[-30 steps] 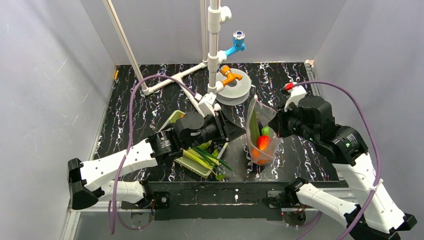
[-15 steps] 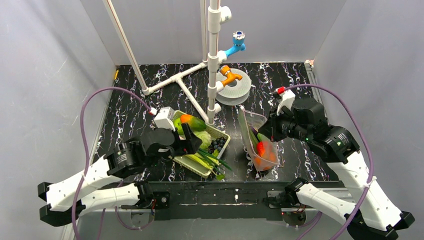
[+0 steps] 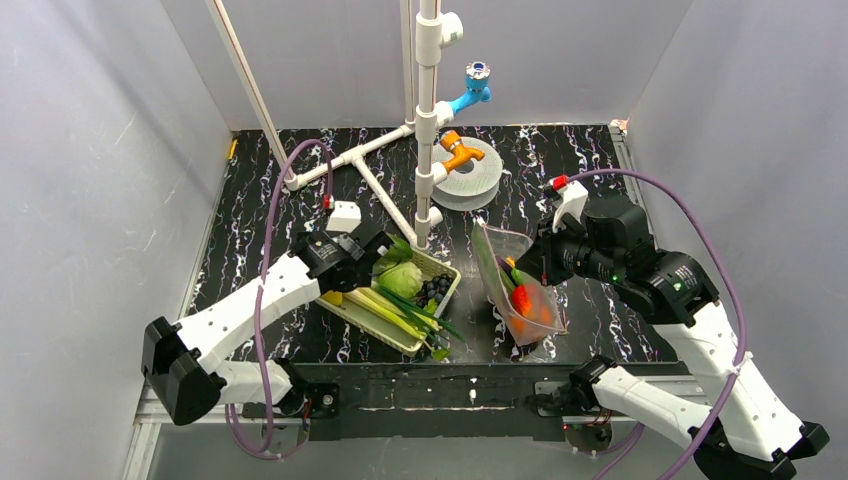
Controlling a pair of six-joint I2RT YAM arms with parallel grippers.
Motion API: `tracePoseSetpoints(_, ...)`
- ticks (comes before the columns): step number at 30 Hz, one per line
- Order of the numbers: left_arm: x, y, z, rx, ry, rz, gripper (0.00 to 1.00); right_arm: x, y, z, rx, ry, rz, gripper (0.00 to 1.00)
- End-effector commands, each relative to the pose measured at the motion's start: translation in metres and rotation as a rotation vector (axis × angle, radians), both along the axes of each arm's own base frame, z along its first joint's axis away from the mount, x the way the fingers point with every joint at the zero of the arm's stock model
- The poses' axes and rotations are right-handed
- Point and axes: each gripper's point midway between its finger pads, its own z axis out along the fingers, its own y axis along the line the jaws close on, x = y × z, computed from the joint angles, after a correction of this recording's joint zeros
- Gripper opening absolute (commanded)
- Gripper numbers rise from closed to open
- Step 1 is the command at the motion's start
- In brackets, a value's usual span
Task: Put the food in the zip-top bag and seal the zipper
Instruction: Pick up the fake fruit from the bin.
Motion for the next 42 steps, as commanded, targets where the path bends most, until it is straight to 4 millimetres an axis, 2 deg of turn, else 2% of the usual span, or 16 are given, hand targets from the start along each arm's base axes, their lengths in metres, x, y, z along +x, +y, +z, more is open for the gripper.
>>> tracePoseSetpoints(1,0.012,0.027,0.002,0.1,-0.031,-0.007,0.98,-0.001,-0.001,0.017,0.03,-0.029,-0.007,0.01)
tracePoseSetpoints(5,0.016,0.015,-0.034,0.002,0.043,-0.074,0.98,0.0,0.003,0.013,0.041,-0.017,-0.001,0.01)
tracePoseSetpoints(9,0.013,0.01,-0.066,-0.04,0.134,-0.083,0.94,0.003,0.007,0.012,0.027,0.005,0.006,0.01)
tracePoseSetpoints(12,0.01,0.01,-0.076,-0.033,0.172,-0.058,0.85,0.002,0.007,0.011,0.033,0.003,0.008,0.01)
tracePoseSetpoints(15,0.008,0.013,-0.076,-0.038,0.164,-0.04,0.74,0.004,0.006,0.009,0.032,0.003,-0.001,0.01)
tracePoseSetpoints(22,0.014,0.012,-0.062,-0.067,0.086,-0.057,0.52,0.004,0.009,0.006,0.038,0.013,0.002,0.01)
tracePoseSetpoints(26,0.018,0.014,-0.051,-0.041,0.08,-0.058,0.33,0.004,0.011,0.006,0.032,0.031,0.014,0.01)
tracePoseSetpoints(29,0.015,0.011,-0.037,-0.094,0.057,-0.059,0.31,0.003,0.012,0.003,0.046,0.026,0.019,0.01)
tracePoseSetpoints(33,0.007,0.003,0.001,-0.24,-0.025,-0.074,0.3,0.005,0.012,0.001,0.036,0.037,0.013,0.01)
tracePoseSetpoints(39,-0.027,-0.028,0.055,-0.647,-0.147,-0.163,0.3,0.005,0.015,0.0,0.059,0.027,0.019,0.01)
tracePoseSetpoints(42,-0.045,-0.044,0.076,-0.858,-0.192,-0.204,0.3,0.006,0.019,0.001,0.054,0.044,0.032,0.01)
